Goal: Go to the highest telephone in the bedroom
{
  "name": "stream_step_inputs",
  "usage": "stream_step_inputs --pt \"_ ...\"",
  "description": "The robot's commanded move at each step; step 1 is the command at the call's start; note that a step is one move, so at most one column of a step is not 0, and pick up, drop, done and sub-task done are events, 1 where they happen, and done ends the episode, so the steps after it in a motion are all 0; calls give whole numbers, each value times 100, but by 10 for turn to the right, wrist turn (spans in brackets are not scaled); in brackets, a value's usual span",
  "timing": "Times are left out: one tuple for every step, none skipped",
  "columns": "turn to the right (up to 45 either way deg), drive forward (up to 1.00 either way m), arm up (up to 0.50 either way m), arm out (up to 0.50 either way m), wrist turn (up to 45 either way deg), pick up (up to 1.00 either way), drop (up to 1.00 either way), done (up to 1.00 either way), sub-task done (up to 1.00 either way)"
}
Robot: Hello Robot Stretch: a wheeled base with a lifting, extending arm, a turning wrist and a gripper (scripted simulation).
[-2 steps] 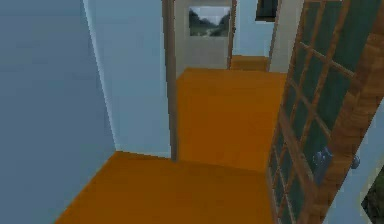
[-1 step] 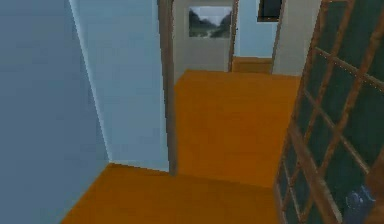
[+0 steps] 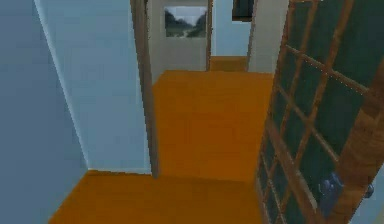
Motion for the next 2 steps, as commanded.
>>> stream_step_inputs --pt "0 100 0 0 0 0 0 0 0" --pt "0 65 0 0 0 0 0 0 0"
